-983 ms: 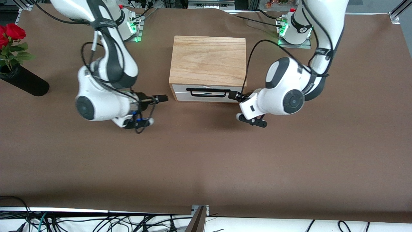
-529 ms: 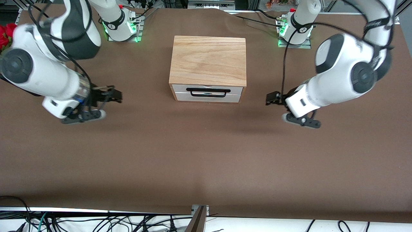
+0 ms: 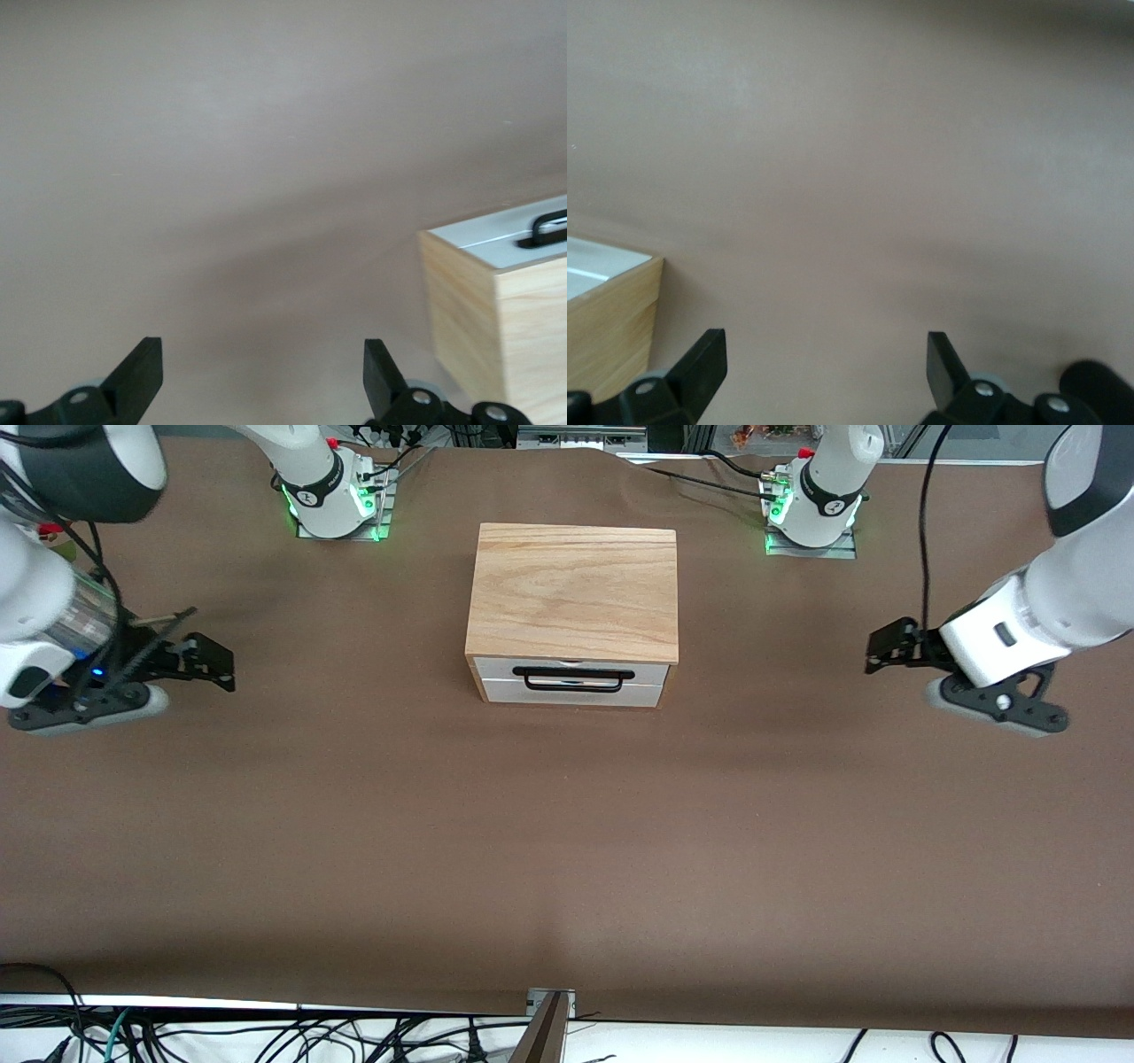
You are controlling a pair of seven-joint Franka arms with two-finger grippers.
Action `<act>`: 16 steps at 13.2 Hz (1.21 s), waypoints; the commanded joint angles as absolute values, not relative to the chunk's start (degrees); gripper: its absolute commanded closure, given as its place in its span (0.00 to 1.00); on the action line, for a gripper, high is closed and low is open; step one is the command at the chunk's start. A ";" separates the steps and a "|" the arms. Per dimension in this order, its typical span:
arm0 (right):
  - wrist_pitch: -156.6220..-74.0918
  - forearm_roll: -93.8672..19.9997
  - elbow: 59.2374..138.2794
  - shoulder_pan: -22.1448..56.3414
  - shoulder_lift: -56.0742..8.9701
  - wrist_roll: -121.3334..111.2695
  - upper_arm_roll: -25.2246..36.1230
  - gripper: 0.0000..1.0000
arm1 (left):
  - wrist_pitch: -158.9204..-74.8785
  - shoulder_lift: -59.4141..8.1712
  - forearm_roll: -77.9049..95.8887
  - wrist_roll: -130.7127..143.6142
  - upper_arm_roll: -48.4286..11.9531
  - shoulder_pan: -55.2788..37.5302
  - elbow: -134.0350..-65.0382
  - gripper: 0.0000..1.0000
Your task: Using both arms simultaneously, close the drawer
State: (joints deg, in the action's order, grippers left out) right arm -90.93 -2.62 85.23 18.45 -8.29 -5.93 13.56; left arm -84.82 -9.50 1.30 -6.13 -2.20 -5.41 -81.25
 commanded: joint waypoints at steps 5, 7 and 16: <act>-83.41 1.14 87.45 11.07 -0.53 1.05 4.40 0.00 | -91.05 6.40 -3.78 -7.65 -2.64 -2.64 -98.51 0.00; -83.15 1.06 87.45 11.16 -0.44 1.32 4.39 0.00 | -91.05 6.24 -3.87 -7.65 -2.64 -2.55 -98.26 0.00; -83.15 0.88 87.71 11.16 -0.53 1.05 4.31 0.00 | -90.62 5.36 -3.87 -7.65 -2.81 -2.72 -97.12 0.00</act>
